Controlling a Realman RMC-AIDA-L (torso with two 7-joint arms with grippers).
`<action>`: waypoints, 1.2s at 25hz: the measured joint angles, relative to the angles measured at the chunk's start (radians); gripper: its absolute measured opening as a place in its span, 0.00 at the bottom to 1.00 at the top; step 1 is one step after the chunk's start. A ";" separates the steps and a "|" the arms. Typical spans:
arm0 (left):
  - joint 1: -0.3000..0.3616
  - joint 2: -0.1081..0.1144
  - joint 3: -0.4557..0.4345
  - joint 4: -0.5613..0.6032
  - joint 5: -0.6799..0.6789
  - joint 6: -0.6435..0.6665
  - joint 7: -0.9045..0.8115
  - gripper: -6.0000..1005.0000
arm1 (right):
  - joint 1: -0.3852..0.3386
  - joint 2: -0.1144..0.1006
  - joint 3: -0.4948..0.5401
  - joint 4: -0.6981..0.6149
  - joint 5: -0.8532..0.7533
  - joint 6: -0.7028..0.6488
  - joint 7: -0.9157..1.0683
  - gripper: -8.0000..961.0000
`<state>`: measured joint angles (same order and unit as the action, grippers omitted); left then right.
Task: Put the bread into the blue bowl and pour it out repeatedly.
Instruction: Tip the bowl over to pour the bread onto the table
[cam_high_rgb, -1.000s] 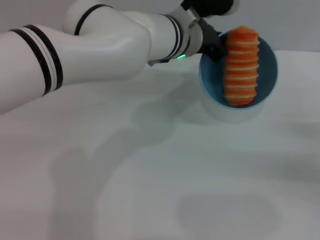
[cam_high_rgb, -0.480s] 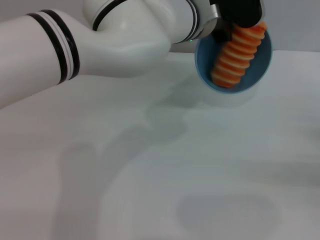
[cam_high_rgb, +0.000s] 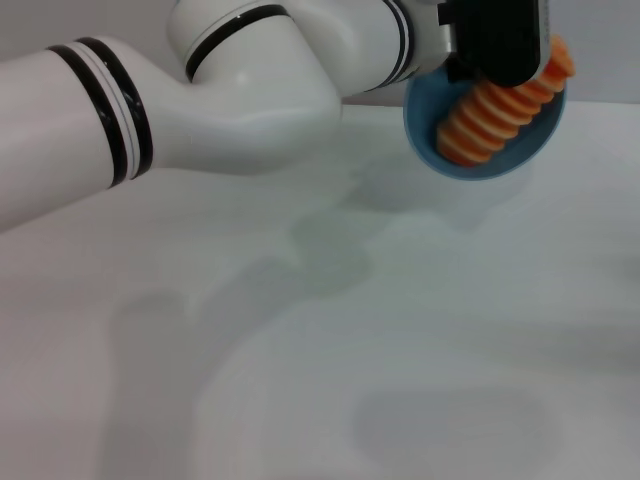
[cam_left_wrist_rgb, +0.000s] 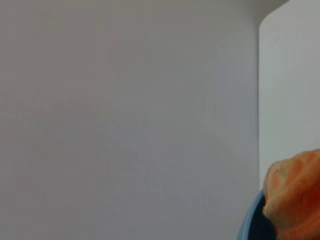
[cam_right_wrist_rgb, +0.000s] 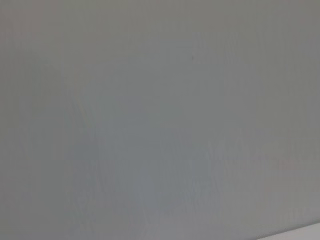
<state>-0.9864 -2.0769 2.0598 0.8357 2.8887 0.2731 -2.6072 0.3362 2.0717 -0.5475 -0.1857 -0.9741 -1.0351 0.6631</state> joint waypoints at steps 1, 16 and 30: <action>0.000 0.000 0.000 0.000 0.000 0.000 0.000 0.01 | 0.000 0.000 0.000 0.000 0.000 0.000 0.000 0.62; 0.058 0.000 -0.048 0.033 0.001 -0.142 0.162 0.00 | 0.006 -0.004 0.005 -0.005 0.000 0.006 -0.001 0.62; 0.107 -0.001 -0.049 0.022 -0.017 -0.228 0.067 0.00 | 0.012 -0.004 0.033 -0.002 0.006 0.011 0.016 0.62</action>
<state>-0.8791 -2.0784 2.0112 0.8574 2.8716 0.0449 -2.5406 0.3486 2.0678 -0.5147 -0.1872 -0.9682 -1.0239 0.6786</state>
